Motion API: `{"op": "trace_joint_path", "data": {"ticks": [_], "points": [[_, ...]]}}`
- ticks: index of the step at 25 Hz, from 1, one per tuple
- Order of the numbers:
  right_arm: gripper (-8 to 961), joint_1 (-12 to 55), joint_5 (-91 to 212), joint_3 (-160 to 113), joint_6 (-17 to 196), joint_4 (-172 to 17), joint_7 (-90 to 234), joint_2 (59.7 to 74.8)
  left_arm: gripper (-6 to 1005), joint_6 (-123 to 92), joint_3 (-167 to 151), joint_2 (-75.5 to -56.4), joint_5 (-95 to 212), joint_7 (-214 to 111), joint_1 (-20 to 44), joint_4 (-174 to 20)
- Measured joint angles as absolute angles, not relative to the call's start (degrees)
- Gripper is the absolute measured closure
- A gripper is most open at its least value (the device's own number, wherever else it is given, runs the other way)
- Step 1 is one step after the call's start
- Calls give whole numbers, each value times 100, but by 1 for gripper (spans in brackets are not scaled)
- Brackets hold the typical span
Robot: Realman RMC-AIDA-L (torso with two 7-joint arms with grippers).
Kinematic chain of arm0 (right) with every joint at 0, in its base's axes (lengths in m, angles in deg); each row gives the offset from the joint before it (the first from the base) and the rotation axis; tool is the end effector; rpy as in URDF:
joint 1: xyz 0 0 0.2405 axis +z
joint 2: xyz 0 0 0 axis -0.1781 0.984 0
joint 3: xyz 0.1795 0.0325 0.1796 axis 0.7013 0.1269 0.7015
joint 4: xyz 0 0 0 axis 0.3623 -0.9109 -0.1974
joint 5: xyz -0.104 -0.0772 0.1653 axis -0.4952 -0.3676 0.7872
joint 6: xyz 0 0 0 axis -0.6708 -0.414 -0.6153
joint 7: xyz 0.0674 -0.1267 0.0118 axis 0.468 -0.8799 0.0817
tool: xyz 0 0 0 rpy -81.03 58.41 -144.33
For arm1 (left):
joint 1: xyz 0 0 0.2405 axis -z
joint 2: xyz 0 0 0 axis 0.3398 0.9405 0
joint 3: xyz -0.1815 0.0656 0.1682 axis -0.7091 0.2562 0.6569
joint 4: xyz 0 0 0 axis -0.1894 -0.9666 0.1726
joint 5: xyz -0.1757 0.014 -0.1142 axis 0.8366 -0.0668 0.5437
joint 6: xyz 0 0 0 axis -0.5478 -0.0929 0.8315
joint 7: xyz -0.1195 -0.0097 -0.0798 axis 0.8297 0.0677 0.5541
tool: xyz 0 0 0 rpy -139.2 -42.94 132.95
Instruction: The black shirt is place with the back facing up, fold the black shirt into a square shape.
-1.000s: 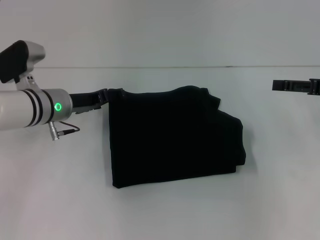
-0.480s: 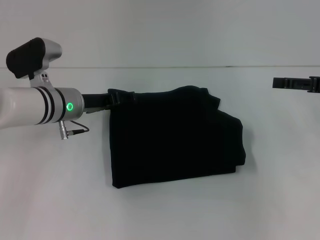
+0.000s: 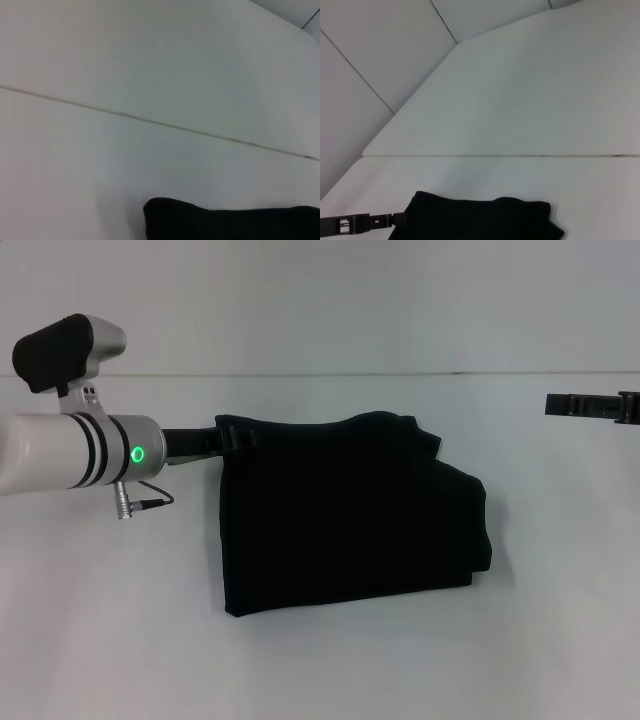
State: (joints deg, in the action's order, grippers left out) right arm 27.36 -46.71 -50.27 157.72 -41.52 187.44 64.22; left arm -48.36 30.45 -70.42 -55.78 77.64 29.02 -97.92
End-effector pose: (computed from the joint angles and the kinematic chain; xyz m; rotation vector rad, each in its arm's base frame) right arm 0.2764 0.4060 0.0879 -2.2729 1.2823 0.5824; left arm -0.2491 0.4440 -0.0404 -1.9992 -1.5014 -0.4189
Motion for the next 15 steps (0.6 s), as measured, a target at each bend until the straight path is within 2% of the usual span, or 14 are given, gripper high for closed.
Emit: {"op": "trace_joint_path", "data": {"ticks": [5, 15], "points": [[26, 2736, -4670, -5027, 15756, -4152, 18744, 6421, 607, -4828, 3074, -7043, -5582, 7762, 2903, -9792], [25, 2736, -4671, -5027, 15716, -4152, 18744, 6422, 875, -4780, 3114, -7042, -5583, 7760, 2938, -9786]]}}
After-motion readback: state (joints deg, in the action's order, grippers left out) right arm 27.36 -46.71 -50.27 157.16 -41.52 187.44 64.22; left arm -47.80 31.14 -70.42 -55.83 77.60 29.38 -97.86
